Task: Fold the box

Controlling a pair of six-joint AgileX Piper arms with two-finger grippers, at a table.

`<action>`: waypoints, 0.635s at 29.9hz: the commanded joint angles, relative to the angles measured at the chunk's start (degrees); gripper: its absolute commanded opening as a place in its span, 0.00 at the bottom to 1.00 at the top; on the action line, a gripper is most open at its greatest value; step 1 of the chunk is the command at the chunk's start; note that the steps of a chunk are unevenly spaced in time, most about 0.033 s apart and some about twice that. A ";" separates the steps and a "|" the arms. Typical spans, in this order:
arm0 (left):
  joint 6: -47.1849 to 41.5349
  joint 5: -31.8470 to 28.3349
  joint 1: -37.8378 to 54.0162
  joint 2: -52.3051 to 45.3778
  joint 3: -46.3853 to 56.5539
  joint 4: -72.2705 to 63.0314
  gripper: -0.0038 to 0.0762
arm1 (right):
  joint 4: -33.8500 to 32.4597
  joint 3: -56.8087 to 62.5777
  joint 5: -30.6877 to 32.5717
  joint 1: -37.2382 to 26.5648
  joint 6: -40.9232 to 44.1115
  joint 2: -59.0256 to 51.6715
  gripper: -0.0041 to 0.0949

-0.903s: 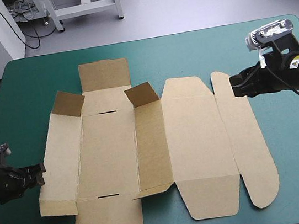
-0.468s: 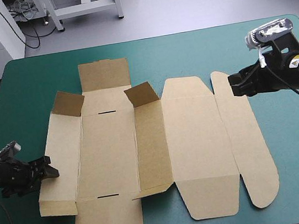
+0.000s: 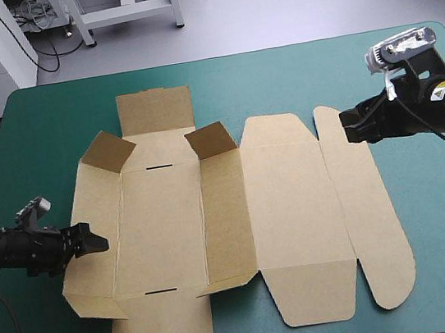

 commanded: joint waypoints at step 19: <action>0.70 5.22 -4.23 -1.42 -1.14 -1.49 0.04 | 1.42 -1.17 -2.79 0.08 -0.66 -1.26 0.58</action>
